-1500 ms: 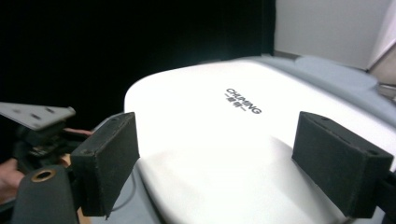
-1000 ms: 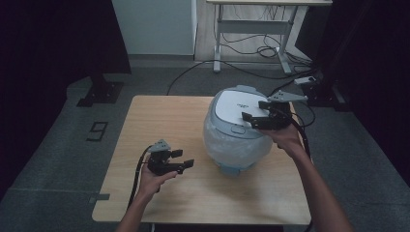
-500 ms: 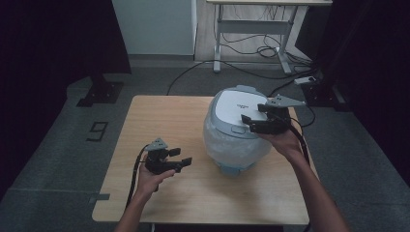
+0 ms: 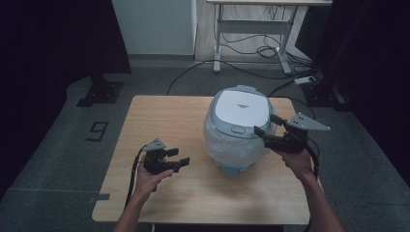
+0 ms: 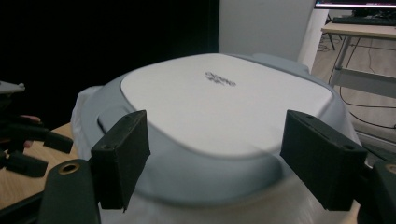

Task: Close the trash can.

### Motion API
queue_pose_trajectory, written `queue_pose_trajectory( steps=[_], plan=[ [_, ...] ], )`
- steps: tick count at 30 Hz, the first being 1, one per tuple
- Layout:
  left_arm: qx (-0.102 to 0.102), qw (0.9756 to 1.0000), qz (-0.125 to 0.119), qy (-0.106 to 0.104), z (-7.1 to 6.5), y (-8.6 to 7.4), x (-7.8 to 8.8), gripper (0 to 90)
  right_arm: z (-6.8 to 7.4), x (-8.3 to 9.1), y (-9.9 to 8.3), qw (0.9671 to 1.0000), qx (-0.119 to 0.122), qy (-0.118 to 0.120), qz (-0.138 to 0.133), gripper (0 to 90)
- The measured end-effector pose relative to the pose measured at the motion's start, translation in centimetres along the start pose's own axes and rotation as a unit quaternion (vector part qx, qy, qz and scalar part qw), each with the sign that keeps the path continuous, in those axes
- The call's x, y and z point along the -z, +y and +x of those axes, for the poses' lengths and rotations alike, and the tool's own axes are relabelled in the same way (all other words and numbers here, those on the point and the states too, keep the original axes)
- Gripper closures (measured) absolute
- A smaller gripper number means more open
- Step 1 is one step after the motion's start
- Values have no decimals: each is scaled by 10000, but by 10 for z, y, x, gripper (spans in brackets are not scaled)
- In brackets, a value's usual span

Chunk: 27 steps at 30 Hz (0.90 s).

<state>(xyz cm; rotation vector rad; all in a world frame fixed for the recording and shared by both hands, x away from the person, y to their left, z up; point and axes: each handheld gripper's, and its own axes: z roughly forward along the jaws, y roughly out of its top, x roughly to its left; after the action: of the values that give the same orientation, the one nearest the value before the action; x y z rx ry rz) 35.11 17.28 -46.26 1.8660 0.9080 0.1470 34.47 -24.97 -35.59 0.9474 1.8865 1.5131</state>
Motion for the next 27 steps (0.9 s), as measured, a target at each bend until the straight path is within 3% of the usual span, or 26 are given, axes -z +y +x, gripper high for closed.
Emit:
queue_pose_trajectory(
  steps=[6,11,19,27],
  plan=[
    [15,10000,22,18,2,-1,-1,288,-8,24,-23,9999,-64,-90,53,228],
    [22,10000,38,42,3,-3,-2,288,-15,35,-52,9996,-211,-91,164,228],
    [52,9999,43,86,5,-5,-1,288,-18,32,-106,9982,-343,-120,484,226],
    [91,9999,59,124,8,-7,-1,288,-24,24,-133,9952,-487,-276,799,226]
  ],
)
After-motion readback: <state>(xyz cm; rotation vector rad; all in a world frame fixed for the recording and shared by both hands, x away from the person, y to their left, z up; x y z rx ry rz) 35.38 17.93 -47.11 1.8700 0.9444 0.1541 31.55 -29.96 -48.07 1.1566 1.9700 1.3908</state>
